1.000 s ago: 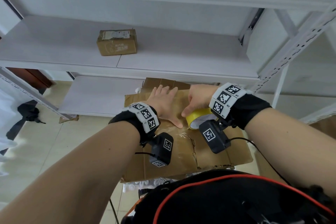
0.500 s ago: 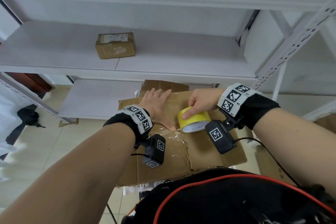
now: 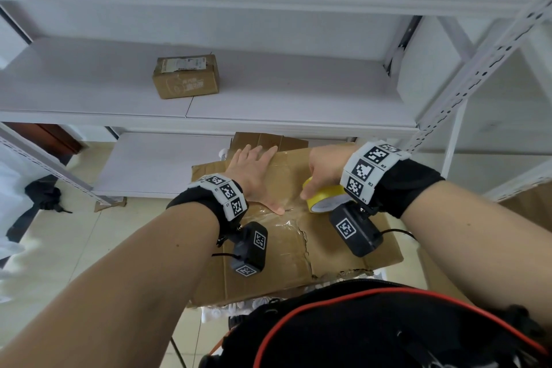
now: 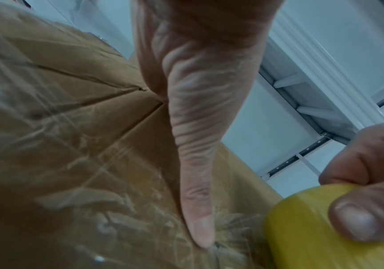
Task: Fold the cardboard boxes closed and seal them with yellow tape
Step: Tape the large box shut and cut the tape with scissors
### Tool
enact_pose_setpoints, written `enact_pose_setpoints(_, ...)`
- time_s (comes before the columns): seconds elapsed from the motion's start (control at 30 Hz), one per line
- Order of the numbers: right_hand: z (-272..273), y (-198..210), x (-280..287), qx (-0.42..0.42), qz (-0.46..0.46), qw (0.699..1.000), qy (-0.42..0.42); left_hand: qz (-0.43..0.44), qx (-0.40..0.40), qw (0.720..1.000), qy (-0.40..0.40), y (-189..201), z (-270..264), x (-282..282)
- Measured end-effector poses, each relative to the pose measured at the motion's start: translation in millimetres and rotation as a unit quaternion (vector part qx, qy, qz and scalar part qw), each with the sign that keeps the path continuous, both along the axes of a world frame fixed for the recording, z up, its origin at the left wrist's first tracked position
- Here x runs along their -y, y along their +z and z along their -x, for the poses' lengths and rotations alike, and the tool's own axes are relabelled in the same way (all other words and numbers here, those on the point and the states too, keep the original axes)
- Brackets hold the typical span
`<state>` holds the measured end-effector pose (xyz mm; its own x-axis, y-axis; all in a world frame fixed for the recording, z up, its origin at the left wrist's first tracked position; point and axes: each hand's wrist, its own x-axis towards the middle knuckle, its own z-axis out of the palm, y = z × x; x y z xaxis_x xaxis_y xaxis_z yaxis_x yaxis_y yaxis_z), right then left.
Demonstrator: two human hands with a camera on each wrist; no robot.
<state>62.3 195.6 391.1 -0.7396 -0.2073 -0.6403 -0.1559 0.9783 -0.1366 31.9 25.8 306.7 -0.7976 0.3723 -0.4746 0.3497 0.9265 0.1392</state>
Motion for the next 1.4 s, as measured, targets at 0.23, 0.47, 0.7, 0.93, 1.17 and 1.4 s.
enact_pose_setpoints(0.23,-1,-9,11,-0.008,-0.011,1.000,0.022,-0.001,-0.005,1.000,-0.004,-1,-2,0)
enact_pose_setpoints(0.47,-4,-9,9,0.010,-0.013,1.000,-0.008,0.026,0.004,1.000,-0.003,5,-5,-6)
enact_pose_setpoints(0.7,-8,-8,-1,0.005,0.036,0.999,-0.004,-0.002,-0.006,1.000,-0.022,11,-10,-39)
enact_pose_setpoints(0.93,-11,-18,-6,-0.007,0.092,0.995,-0.036,-0.011,-0.017,0.999,-0.027,4,-12,-44)
enact_pose_setpoints(1.17,-12,-10,-26,0.017,0.140,0.987,-0.083,0.001,-0.024,0.999,-0.023,-4,-10,-38)
enact_pose_setpoints(1.4,-11,-10,-28,0.036,0.161,0.983,-0.085,0.008,-0.032,0.999,-0.028,-6,-8,-38)
